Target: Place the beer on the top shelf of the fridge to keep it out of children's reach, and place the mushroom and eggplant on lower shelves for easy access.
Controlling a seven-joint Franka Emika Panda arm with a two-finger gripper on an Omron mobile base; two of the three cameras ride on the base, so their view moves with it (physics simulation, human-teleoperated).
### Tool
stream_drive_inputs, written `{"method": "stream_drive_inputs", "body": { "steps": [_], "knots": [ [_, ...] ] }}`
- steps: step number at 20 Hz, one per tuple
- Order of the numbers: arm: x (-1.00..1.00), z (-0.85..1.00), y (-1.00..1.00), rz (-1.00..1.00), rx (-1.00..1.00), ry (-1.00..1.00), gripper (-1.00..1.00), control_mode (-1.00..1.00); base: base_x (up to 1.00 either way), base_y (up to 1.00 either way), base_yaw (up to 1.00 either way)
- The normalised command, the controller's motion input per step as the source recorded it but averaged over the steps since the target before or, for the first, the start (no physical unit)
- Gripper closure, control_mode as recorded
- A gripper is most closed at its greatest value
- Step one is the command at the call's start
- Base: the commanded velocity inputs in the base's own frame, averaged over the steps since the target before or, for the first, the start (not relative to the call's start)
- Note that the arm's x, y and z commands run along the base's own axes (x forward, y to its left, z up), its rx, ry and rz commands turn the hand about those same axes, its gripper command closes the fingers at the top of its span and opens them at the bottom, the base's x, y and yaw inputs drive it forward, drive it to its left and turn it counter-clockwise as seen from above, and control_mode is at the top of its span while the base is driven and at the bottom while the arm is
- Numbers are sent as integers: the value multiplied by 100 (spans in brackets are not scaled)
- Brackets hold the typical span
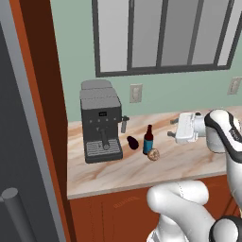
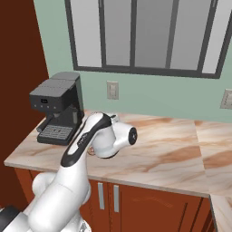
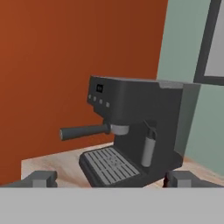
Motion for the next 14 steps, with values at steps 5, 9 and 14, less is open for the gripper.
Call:
{"method": "stream_drive_inputs", "body": {
  "steps": [5, 9, 14],
  "knots": [
    [17, -35, 0, 0, 0, 0, -100, -100, 0, 0, 0],
    [22, -39, 1, 0, 0, 0, -100, -100, 0, 0, 0],
    [26, -36, 0, 0, 0, 0, -100, -100, 0, 0, 0]
  ]
}}
